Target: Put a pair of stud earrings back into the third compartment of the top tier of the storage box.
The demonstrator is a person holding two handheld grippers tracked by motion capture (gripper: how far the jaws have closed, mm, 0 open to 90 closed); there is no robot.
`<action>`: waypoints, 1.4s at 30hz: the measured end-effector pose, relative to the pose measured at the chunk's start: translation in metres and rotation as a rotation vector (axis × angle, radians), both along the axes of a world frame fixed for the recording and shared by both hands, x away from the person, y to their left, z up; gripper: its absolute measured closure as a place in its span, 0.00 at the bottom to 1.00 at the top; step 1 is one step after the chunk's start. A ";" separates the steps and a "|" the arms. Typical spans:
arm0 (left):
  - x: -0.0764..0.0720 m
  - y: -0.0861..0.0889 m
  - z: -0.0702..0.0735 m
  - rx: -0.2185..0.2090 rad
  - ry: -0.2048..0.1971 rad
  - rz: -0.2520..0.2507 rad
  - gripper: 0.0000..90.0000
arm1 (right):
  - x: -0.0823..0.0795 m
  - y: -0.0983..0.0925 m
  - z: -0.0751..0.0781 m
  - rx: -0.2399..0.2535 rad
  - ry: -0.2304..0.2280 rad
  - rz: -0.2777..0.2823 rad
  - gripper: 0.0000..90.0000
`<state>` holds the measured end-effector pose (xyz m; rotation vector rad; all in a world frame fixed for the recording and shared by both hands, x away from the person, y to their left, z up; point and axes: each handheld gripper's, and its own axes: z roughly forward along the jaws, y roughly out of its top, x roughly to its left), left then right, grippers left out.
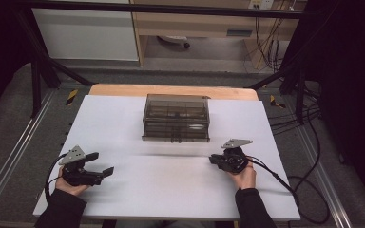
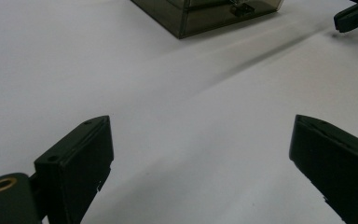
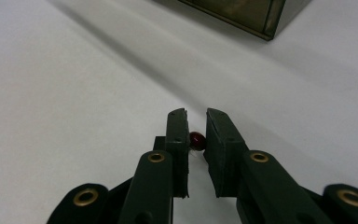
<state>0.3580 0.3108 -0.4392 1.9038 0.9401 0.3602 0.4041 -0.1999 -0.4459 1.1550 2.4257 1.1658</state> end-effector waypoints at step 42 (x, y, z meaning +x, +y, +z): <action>0.000 0.000 0.000 0.005 0.000 0.002 0.07 | -0.021 -0.009 0.064 0.068 -0.082 0.027 0.88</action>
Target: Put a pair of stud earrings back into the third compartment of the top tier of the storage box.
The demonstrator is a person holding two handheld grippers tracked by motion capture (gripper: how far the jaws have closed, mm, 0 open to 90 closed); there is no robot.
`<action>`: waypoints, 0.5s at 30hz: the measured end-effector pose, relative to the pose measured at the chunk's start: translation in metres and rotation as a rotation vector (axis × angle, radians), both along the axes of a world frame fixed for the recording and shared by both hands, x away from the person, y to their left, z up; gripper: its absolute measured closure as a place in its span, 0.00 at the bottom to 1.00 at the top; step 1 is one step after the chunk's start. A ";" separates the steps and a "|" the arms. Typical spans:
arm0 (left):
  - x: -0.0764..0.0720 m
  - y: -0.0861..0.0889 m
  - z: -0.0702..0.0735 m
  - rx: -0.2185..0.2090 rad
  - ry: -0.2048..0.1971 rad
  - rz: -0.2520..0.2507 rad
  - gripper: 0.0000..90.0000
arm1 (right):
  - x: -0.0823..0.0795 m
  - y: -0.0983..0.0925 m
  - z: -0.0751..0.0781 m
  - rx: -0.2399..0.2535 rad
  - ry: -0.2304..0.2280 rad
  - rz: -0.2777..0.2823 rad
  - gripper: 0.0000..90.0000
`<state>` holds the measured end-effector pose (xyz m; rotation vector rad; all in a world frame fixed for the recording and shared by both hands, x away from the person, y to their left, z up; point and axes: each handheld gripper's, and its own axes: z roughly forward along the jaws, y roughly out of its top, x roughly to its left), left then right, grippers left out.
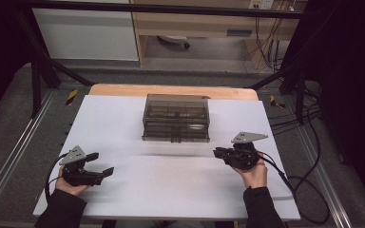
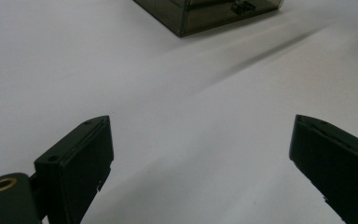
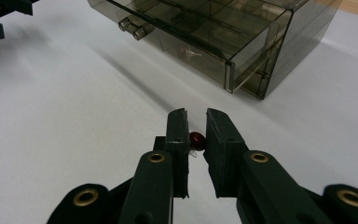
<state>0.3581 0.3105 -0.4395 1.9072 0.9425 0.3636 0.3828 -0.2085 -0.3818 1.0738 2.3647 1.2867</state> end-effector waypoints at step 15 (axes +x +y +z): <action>0.000 0.000 0.000 0.001 0.000 0.000 0.07 | 0.004 0.008 0.023 0.007 -0.032 0.013 0.88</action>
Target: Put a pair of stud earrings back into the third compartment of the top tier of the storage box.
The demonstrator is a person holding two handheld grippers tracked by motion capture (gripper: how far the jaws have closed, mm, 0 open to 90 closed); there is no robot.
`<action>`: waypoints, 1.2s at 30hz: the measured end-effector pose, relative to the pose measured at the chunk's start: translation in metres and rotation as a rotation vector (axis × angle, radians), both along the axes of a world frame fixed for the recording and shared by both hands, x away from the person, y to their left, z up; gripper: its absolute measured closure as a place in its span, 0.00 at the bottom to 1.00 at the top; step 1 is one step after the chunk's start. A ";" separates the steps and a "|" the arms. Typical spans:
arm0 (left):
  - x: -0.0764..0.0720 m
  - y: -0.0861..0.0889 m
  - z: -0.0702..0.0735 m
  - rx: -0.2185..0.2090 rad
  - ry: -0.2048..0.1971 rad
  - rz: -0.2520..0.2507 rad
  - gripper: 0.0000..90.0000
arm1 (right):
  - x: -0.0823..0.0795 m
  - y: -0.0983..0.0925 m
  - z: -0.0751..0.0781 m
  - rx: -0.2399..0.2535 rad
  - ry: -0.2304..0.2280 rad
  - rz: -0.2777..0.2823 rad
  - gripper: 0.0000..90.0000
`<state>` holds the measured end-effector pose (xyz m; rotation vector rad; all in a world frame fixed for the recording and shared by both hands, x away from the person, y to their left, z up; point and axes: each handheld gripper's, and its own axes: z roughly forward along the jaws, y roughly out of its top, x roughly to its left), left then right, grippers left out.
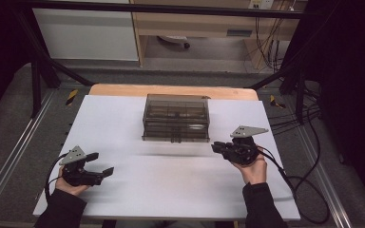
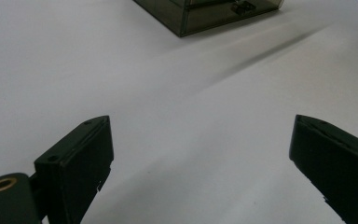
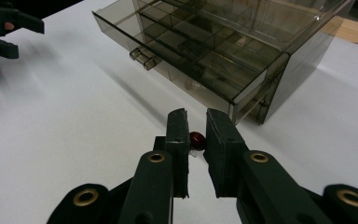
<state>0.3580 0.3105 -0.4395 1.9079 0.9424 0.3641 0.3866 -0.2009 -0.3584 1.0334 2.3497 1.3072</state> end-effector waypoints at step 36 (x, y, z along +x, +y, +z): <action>0.000 0.000 0.000 0.002 0.000 0.000 0.07 | 0.054 0.041 0.021 -0.031 -0.011 -0.043 0.88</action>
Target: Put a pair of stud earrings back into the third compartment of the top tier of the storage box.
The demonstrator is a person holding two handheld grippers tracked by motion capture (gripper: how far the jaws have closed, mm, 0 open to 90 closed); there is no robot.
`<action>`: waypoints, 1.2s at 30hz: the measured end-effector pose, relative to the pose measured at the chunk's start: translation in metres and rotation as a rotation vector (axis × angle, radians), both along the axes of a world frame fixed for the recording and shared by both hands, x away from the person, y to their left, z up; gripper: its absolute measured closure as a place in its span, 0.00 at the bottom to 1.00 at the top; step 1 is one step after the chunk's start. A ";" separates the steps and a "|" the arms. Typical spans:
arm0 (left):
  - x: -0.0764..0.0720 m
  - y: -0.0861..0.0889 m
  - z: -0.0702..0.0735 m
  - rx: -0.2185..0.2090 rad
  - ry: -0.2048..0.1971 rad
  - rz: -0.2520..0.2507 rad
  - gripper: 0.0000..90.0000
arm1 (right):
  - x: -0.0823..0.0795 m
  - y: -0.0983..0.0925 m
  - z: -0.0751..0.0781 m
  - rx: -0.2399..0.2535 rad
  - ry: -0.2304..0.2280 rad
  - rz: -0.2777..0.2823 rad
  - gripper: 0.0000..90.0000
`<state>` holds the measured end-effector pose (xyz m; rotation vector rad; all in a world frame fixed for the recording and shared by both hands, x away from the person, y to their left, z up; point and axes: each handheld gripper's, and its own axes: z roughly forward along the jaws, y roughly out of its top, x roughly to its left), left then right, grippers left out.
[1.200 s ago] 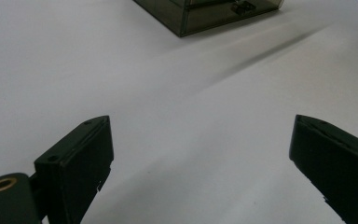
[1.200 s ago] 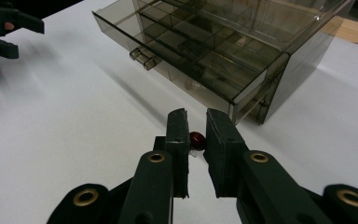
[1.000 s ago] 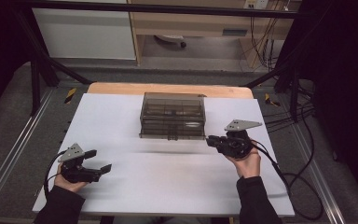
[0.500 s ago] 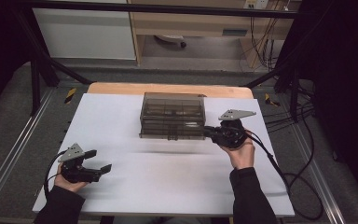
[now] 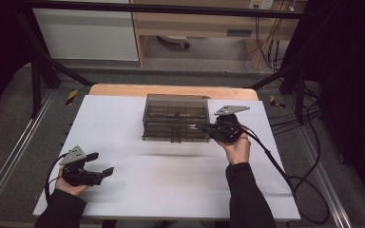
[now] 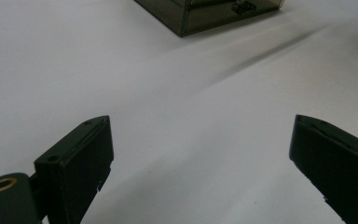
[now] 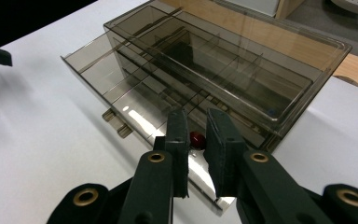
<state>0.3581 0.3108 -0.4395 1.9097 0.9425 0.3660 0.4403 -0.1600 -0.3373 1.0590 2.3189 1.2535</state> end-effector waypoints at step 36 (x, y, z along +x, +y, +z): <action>0.000 0.001 0.000 0.002 0.001 -0.001 0.07 | 0.027 0.023 -0.039 -0.095 0.062 -0.042 0.88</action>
